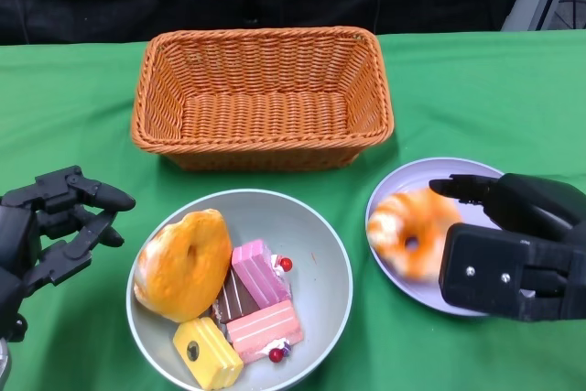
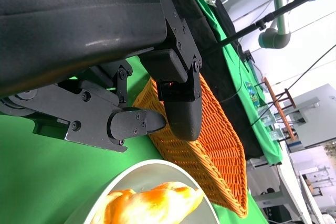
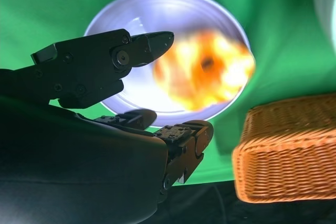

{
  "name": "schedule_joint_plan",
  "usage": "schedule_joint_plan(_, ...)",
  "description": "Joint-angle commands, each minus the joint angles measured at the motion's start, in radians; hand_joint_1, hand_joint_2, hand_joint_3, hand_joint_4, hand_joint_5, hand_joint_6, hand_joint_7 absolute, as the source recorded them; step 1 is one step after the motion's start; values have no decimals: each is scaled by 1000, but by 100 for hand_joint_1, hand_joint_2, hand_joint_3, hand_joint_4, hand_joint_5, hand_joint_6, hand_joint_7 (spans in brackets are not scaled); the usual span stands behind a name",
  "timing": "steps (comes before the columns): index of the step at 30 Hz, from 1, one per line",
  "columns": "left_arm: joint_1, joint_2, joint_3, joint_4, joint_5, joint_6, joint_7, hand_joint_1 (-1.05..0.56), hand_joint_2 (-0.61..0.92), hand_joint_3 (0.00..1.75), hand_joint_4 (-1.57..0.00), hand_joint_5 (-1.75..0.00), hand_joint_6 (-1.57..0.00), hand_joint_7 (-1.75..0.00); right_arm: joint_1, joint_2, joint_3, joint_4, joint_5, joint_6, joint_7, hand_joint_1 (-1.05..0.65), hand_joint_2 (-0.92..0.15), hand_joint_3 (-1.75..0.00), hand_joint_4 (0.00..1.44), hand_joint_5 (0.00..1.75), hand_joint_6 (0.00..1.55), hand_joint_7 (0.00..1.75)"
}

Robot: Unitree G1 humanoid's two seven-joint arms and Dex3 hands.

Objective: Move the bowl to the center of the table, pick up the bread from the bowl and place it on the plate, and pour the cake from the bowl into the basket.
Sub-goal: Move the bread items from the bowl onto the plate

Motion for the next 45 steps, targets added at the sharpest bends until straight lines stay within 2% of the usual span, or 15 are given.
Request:
schedule_joint_plan(1,-7,14,3,-2,5,-11,15,-9,85,49,-84,-123,-85,-95,21,-30,-4,-66,-12,14,41,-29,-92,-5,62,18,38,3)
schedule_joint_plan(5,-7,14,3,-5,0,-3,10,-9,85,49,-84,-123,-85,-94,44,-43,-17,-140,-12,11,70,-27,-92,-4,72,22,40,2)
schedule_joint_plan(9,-12,16,3,8,4,-20,12,-8,84,49,-84,-122,-85,-94,60,-37,-41,-207,-8,15,75,-26,-92,-5,59,14,40,1)
schedule_joint_plan(13,-13,14,3,10,3,-15,14,-9,84,49,-85,-122,-85,-94,79,-1,-74,-293,30,0,57,-26,-92,-4,54,10,42,2)
schedule_joint_plan(18,-16,12,3,10,4,-13,16,-10,83,49,-84,-122,-85,-94,107,48,-71,-336,101,-117,-16,-25,-88,-1,60,10,47,3)
schedule_joint_plan(21,-17,12,3,11,5,-12,17,-10,83,49,-84,-122,-85,-94,107,78,-56,-330,125,-175,-47,-29,-86,0,66,11,51,4)
schedule_joint_plan(22,-17,11,3,13,4,-13,16,-9,83,50,-84,-122,-85,-94,100,90,-46,-329,130,-188,-51,-36,-86,0,69,11,53,4)
schedule_joint_plan(29,-14,8,2,3,11,-10,28,-10,83,49,-84,-122,-85,-94,43,141,39,-238,111,-366,-114,-49,-85,-1,78,10,59,3)
schedule_joint_plan(36,-13,5,3,-5,10,-5,33,-11,84,48,-83,-122,-84,-94,-24,205,125,-122,65,-438,-147,-54,-84,0,79,7,62,2)
schedule_joint_plan(42,-12,10,9,-19,24,8,64,-13,92,34,-83,-125,-85,-92,-82,277,192,5,19,-454,-179,-57,-82,0,77,3,60,0)
schedule_joint_plan(43,-14,13,11,-16,24,9,68,-15,92,32,-79,-135,-85,-93,-93,288,201,24,11,-450,-177,-57,-83,0,75,2,59,0)
schedule_joint_plan(45,-16,17,15,-17,14,17,65,-16,92,33,-74,-142,-85,-94,-120,309,222,69,-9,-450,-183,-56,-84,-1,72,1,57,0)
